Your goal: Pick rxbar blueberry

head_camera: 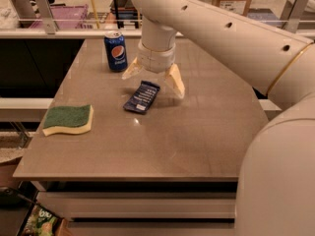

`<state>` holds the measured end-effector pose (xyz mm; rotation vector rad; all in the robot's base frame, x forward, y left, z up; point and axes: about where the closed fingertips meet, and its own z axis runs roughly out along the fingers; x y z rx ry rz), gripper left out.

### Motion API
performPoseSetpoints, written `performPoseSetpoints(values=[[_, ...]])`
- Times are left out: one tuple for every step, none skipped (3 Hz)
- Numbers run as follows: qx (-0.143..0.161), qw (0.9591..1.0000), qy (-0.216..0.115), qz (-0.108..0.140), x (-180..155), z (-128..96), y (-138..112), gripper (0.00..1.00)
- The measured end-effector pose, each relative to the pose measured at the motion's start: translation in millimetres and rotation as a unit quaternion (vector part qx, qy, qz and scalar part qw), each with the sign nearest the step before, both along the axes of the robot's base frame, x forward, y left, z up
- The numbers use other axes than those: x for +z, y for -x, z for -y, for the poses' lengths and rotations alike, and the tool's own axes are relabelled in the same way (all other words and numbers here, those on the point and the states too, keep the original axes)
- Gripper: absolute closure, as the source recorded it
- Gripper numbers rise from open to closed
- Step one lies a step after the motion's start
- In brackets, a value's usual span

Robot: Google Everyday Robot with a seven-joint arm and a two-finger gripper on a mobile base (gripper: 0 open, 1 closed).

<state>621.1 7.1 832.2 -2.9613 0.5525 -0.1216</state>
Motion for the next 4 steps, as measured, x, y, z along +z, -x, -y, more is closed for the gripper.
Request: performPoseSetpoints(values=[[0.005, 0.9999, 0.007, -0.007, -3.2, -2.2, 7.9, 0.00], [0.017, 0.9998, 0.008, -0.001, 5.5, -10.1, 14.2, 0.00], [0.035, 0.9993, 0.012, 0.006, 14.6, -23.7, 17.0, 0.00], [0.033, 0.9994, 0.014, 0.003, 5.8, -26.1, 13.6, 0.00]])
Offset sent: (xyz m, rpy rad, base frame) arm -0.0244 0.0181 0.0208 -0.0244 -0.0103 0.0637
